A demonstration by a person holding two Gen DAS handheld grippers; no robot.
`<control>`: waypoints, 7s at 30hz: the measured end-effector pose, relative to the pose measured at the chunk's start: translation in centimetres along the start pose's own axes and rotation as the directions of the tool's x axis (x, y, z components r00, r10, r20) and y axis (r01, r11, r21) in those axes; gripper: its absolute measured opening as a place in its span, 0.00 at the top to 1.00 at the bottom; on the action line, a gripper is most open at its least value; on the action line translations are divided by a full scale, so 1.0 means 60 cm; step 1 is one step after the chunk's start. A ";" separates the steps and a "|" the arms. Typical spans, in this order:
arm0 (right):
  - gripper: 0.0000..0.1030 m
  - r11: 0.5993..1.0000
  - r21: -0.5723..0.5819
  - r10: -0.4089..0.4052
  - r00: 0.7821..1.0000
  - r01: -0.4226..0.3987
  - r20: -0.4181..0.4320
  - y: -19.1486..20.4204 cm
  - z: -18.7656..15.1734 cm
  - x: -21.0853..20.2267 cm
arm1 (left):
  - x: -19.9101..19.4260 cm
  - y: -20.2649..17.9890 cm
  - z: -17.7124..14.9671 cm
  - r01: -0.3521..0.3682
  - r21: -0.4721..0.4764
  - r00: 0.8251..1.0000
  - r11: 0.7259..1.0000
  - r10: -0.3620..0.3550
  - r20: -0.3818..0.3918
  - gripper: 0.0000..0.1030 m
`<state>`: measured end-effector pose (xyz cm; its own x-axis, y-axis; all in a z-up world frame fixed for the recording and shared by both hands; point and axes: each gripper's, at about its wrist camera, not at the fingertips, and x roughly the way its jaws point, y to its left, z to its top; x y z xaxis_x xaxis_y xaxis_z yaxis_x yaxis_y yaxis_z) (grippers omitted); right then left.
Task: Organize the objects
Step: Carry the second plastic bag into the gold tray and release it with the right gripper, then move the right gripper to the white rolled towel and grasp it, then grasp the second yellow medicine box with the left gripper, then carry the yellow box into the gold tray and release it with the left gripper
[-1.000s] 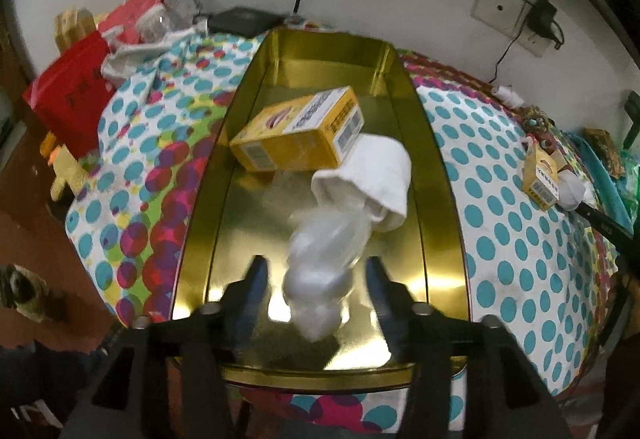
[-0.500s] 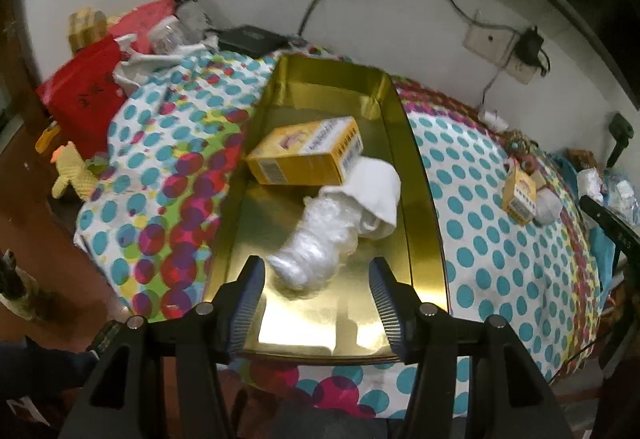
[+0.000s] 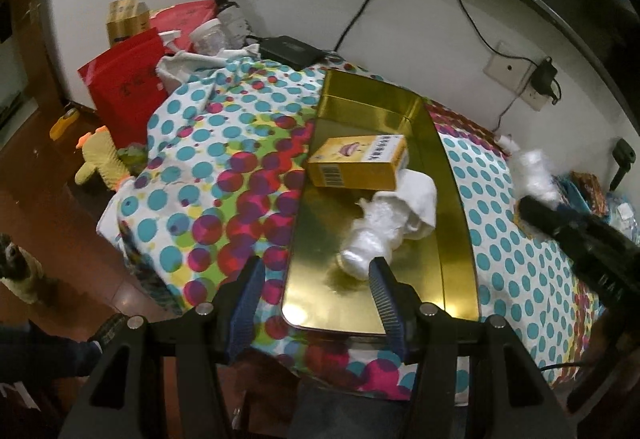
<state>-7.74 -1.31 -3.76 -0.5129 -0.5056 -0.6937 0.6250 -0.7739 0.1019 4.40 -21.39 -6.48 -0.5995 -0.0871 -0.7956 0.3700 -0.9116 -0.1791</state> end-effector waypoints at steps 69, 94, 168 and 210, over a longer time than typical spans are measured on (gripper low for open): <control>0.36 0.842 0.407 -0.361 0.931 0.354 -0.063 -0.375 -0.115 -0.021 | 0.079 -0.309 -0.003 0.198 0.310 0.978 0.930 -0.169 -0.121 0.46; 0.60 0.843 0.380 -0.375 0.922 0.381 -0.092 -0.414 -0.126 0.043 | 0.155 -0.419 0.011 0.219 0.380 0.971 0.899 -0.165 -0.172 0.46; 0.60 0.765 0.432 -0.468 0.873 0.478 -0.137 -0.469 -0.158 0.003 | 0.109 -0.494 -0.010 -0.029 0.518 0.998 0.855 -0.005 0.063 0.50; 0.60 0.763 0.376 -0.496 0.850 0.525 -0.179 -0.454 -0.147 0.020 | 0.107 -0.130 0.040 -0.039 0.122 0.995 0.992 0.050 -0.087 0.50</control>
<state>-20.18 22.54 -13.65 -0.6405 0.0228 -0.7676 -0.0135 -0.9997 -0.0184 -4.05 -15.79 -8.82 -0.5160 -0.0972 -0.8510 0.3043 -0.9495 -0.0761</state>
